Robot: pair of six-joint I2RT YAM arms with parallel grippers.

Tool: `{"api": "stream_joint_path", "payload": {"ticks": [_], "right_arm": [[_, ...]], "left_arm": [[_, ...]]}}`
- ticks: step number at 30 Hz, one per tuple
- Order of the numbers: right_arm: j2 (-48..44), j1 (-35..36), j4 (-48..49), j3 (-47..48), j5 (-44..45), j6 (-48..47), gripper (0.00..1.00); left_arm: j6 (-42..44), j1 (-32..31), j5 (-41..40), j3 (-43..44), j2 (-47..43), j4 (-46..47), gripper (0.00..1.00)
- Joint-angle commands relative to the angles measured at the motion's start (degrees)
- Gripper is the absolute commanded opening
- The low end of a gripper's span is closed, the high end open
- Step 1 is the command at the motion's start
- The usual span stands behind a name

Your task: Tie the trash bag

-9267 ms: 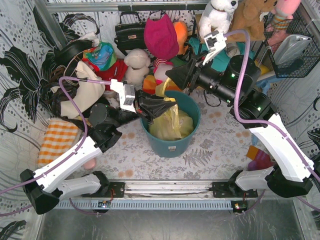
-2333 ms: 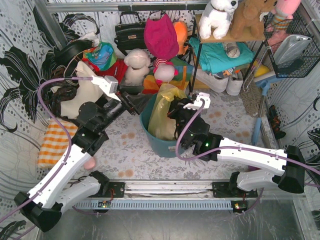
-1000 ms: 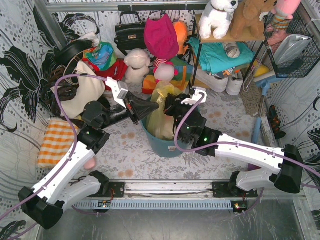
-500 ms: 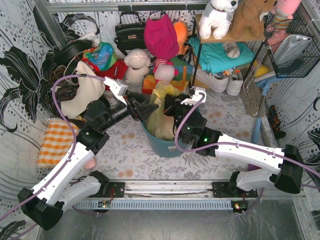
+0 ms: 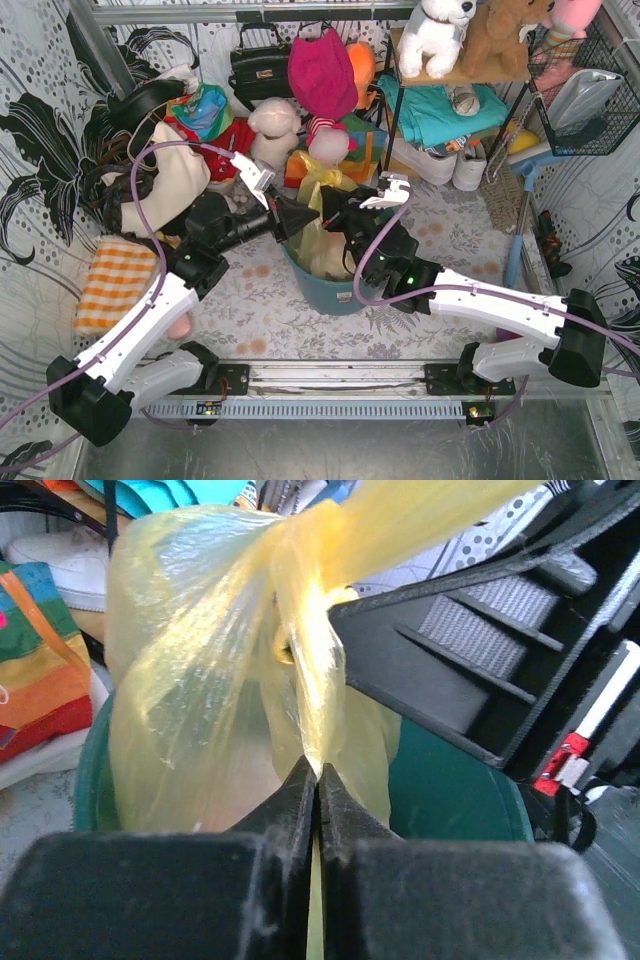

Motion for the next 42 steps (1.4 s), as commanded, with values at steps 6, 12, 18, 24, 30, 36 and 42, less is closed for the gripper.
{"api": "stream_joint_path", "payload": {"ticks": [6,12,18,24,30,36,42], "right_arm": [[2.49,-1.28,-1.16,1.19,3.01,1.59,0.0],[3.64,-2.48,-0.8,0.6,3.73,2.37,0.0],[4.99,-3.77,2.89,1.28,4.15,-1.06,0.0],[5.48,-4.94,7.74,1.02,3.95,-3.6,0.0],[5.01,-5.12,11.59,0.04,1.43,-5.44,0.0],[3.97,-5.07,11.68,-1.08,0.64,-4.3,0.0],[3.33,-5.11,10.69,-1.35,0.09,-3.49,0.0]], "left_arm": [[0.46,0.34,3.05,1.09,-3.17,2.03,0.02],[-0.59,0.36,6.4,0.35,-4.62,3.86,0.02],[0.14,0.28,9.23,0.22,-5.37,0.84,0.02],[1.35,0.29,9.62,0.88,-5.64,-2.41,0.12],[5.34,0.31,-2.81,3.3,-7.75,-7.57,0.54],[4.91,0.36,-24.46,4.39,-10.47,-4.16,0.67],[2.3,0.37,-32.13,10.09,-3.15,-0.07,0.7]]}}
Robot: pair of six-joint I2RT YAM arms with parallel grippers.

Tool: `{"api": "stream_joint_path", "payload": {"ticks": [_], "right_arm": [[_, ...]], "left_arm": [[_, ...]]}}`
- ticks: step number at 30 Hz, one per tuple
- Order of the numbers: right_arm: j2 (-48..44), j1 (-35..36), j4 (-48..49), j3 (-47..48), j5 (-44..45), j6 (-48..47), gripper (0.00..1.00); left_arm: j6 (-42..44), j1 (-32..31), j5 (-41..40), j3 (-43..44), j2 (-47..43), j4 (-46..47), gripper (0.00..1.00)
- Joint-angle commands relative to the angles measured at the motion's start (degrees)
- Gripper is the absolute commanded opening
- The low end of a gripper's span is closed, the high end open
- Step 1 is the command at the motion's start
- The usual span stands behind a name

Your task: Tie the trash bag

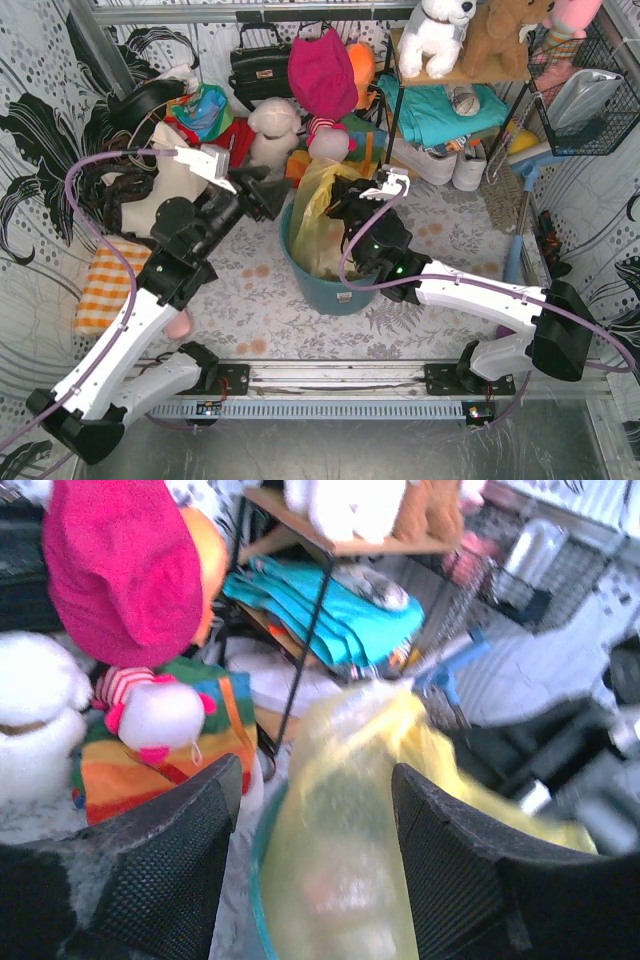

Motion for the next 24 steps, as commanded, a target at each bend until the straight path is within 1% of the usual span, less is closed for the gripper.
{"api": "stream_joint_path", "payload": {"ticks": [1,2,3,7,11,13,14,18,20,24], "right_arm": [[-2.05,-0.16,1.65,-0.87,-0.74,0.53,0.0],[-2.12,-0.18,1.54,-0.93,-0.81,0.61,0.0],[-2.16,-0.17,1.51,-0.97,-0.84,0.74,0.0],[-2.35,-0.19,0.83,-0.84,-1.02,0.94,0.0],[-2.36,-0.16,0.12,-0.43,-1.46,1.17,0.0],[-2.34,-0.19,-0.11,-0.46,-1.63,1.19,0.0],[-2.32,-0.2,-0.18,-0.49,-1.65,1.08,0.0],[-2.34,-0.17,1.54,-1.43,-2.0,-1.05,0.0],[-2.45,-0.21,2.31,-1.83,-2.0,-2.0,0.0],[-2.43,-0.16,3.63,-2.0,-2.12,-3.62,0.0]], "left_arm": [[-2.21,0.42,-11.02,7.89,7.49,3.4,0.7],[-2.9,0.66,-11.51,10.53,9.83,1.6,0.7],[-3.38,1.13,-10.34,12.83,12.33,0.29,0.7],[-7.0,3.94,0.99,18.52,20.31,-1.13,0.7],[-10.69,7.92,9.13,20.91,25.34,-2.3,0.7],[-12.81,9.87,14.55,21.19,27.38,-1.58,0.7],[-13.99,10.8,18.58,21.18,28.4,-0.49,0.67],[-20.35,13.36,34.63,20.04,31.14,6.47,0.45],[-21.09,13.39,37.29,19.12,30.3,7.19,0.42],[-20.86,13.36,40.07,16.72,27.71,5.59,0.42]]}}
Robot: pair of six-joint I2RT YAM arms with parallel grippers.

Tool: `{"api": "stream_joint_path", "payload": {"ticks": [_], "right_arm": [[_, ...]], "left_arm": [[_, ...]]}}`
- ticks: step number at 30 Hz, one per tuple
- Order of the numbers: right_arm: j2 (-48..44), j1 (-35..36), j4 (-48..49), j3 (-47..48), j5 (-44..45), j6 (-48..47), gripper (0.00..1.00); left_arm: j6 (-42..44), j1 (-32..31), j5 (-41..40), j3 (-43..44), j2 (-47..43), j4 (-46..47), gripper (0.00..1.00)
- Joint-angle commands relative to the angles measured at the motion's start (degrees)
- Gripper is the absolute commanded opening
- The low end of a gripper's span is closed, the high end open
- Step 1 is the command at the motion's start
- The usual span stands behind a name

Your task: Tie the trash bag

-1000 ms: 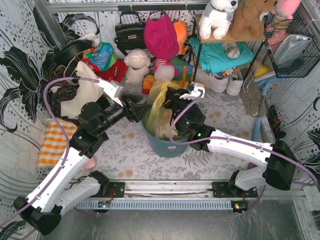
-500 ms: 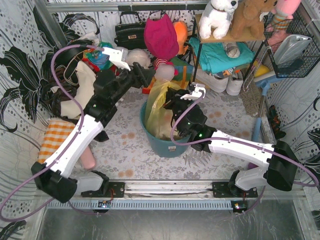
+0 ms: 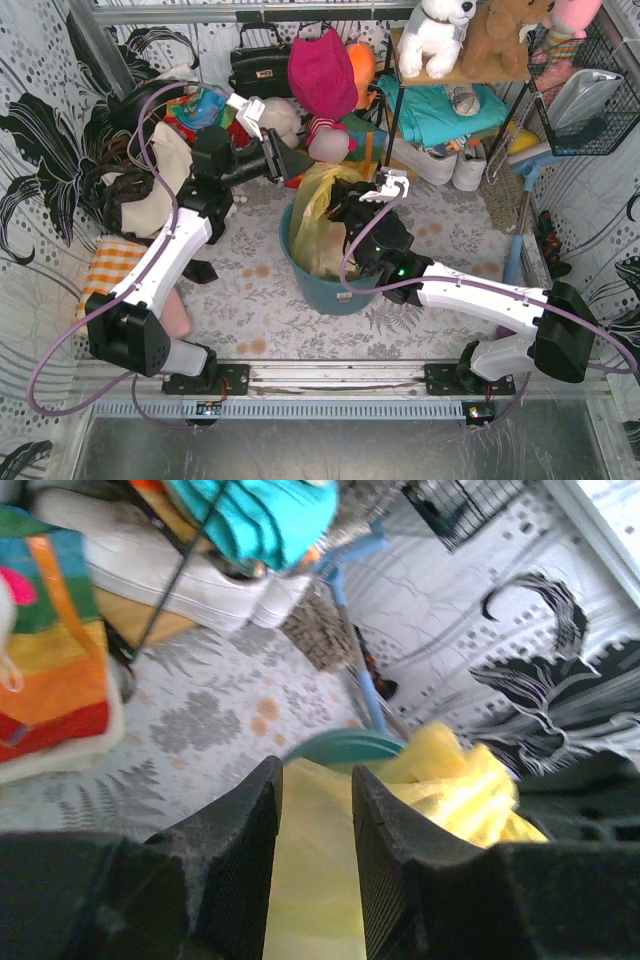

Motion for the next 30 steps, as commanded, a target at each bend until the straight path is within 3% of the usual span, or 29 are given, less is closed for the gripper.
{"api": "stream_joint_path", "payload": {"ticks": [1,9,16,26,30], "right_arm": [[-1.45,-0.15,3.8,-0.5,-0.52,-2.7,0.0],[-1.64,-0.18,8.56,-1.45,-2.52,-6.66,0.0],[-1.06,-0.37,12.52,-1.91,-13.41,-8.31,0.0],[-1.74,-1.15,16.42,-6.18,-18.98,-5.3,0.0],[-1.79,-1.66,17.71,-7.86,-24.51,-2.7,0.0]], "left_arm": [[-1.72,-0.02,8.96,-2.21,-4.37,3.77,0.44],[2.78,-2.93,9.74,-5.83,-9.31,-4.53,0.43],[5.18,-6.59,9.1,-8.61,-12.12,-9.64,0.43],[2.47,-9.16,8.33,-13.8,-16.82,-5.42,0.41],[3.54,-9.32,4.45,-13.57,-18.45,-7.38,0.4]]}}
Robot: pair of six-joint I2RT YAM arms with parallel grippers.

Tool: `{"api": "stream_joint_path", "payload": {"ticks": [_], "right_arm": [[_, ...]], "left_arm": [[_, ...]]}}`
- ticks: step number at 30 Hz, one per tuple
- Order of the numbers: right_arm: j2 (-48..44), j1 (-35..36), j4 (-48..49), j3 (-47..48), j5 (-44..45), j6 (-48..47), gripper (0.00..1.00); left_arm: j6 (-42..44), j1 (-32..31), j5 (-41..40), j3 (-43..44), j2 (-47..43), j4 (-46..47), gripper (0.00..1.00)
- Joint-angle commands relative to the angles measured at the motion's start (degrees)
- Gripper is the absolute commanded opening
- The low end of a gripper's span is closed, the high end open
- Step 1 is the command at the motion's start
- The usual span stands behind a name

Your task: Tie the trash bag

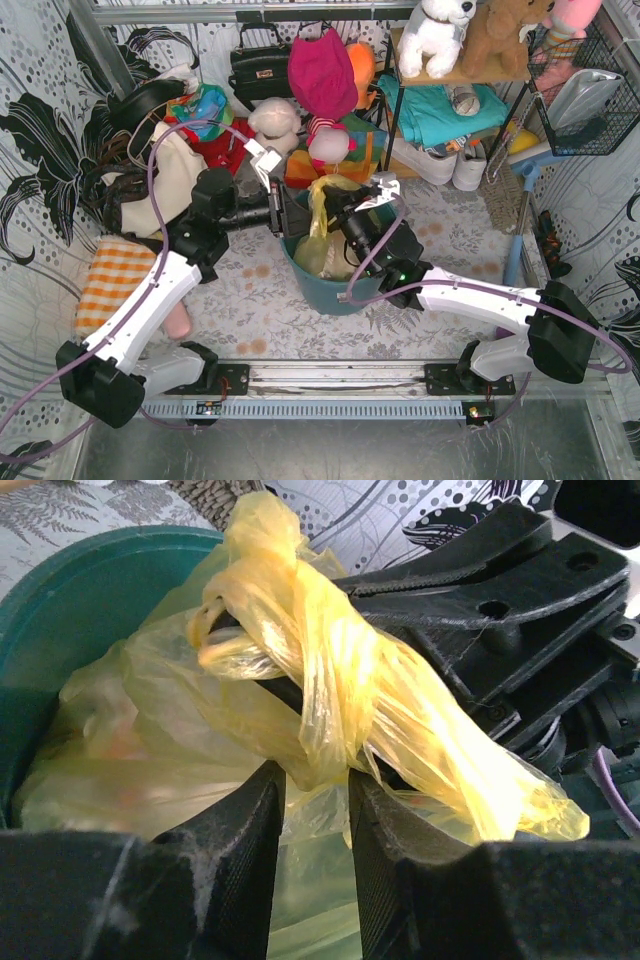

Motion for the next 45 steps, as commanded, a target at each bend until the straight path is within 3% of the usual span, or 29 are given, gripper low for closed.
{"api": "stream_joint_path", "payload": {"ticks": [1,9,24,29,33,37,45], "right_arm": [[-1.73,-0.54,5.35,-2.1,-7.73,3.88,0.0],[0.06,-0.78,8.48,-3.82,-12.95,8.08,0.0],[5.12,-3.46,14.51,1.2,-22.07,12.64,0.0],[5.06,-4.5,18.43,-0.25,-24.16,16.39,0.0],[4.31,-5.43,21.78,-1.81,-26.12,19.69,0.0],[3.0,-5.82,24.07,-3.7,-27.25,21.33,0.0],[2.58,-6.0,26.7,-5.46,-28.05,23.29,0.0]], "left_arm": [[1.89,-0.31,-5.26,0.85,-2.86,0.13,0.38],[5.97,-0.29,-11.19,1.66,-8.16,-6.33,0.34],[0.9,-1.25,-0.29,-3.88,-11.22,1.18,0.33],[1.7,-3.61,-0.91,-5.22,-10.63,1.26,0.33],[4.52,-5.07,-5.03,-4.23,-9.48,-3.63,0.32],[9.95,-5.4,-15.32,-2.16,-11.28,-9.46,0.32],[12.35,-5.43,-29.08,-3.84,-21.79,-3.61,0.38]]}}
